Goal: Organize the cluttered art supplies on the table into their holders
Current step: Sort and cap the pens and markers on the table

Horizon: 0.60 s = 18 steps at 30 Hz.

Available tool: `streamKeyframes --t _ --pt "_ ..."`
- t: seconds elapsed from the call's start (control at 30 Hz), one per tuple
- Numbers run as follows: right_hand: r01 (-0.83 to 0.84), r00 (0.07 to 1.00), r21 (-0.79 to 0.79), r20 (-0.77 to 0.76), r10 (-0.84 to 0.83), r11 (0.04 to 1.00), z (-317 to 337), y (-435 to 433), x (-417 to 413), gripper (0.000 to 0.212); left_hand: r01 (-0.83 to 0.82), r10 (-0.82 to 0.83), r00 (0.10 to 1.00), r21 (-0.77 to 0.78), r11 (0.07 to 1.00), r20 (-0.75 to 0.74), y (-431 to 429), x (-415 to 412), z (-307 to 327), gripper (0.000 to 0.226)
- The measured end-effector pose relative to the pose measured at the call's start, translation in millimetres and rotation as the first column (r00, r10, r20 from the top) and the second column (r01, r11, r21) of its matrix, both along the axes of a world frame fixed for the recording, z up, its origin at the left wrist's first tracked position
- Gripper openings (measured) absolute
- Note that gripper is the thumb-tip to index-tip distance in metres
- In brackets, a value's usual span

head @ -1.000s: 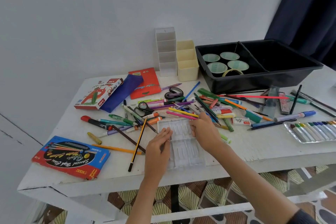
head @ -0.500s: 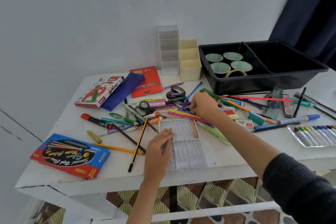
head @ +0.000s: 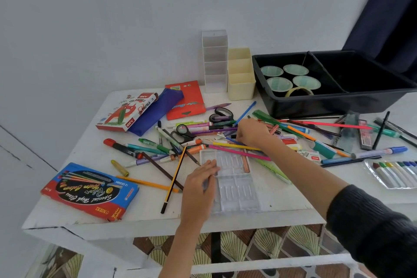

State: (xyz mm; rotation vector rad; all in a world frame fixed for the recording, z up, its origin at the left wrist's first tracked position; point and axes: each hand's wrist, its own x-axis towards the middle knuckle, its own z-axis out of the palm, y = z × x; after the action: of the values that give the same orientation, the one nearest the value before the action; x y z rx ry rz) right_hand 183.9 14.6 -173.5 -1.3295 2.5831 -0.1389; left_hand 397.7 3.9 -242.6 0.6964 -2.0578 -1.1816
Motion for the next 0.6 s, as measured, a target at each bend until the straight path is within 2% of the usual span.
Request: streamKeyframes --t 0.07,0.17,0.27,0.33,0.4,0.5,0.57,0.6 --pt "-0.019 1.0 -0.011 0.025 0.019 1.0 1 0 0 0.013 -0.002 0.002 1.0 0.005 1.0 0.002 0 0 1 0.031" --pt "0.001 0.994 -0.056 0.108 0.005 0.998 -4 0 -5 0.034 -0.004 0.004 1.0 0.0 1.0 0.0 0 0 2 0.031" --pt "0.116 0.967 -0.237 0.25 -0.054 0.965 -8 5 -8 0.036 -0.003 0.003 1.0 0.002 1.0 -0.006 1 1 1 0.03" --pt "0.23 0.934 -0.379 0.344 -0.094 0.896 -1 10 -7 0.034 -0.005 0.005 1.0 0.003 1.0 -0.005 1 0 2 0.03" --pt "0.332 0.891 -0.483 0.444 -0.1 0.81 11 17 -3 0.023 -0.004 0.004 1.0 0.001 1.0 0.002 1 0 2 0.029" --pt "0.442 0.804 -0.542 0.593 -0.047 0.715 31 27 10 0.012 -0.006 0.006 1.0 -0.002 1.0 0.009 0 1 1 0.028" --pt "0.479 0.723 -0.513 0.691 0.011 0.712 40 40 21 0.014 -0.009 0.009 1.0 -0.001 1.0 0.009 0 1 1 0.028" --pt "0.464 0.684 -0.478 0.729 0.042 0.746 43 48 27 0.012 -0.008 0.008 1.0 0.004 1.0 0.006 1 1 1 0.028"
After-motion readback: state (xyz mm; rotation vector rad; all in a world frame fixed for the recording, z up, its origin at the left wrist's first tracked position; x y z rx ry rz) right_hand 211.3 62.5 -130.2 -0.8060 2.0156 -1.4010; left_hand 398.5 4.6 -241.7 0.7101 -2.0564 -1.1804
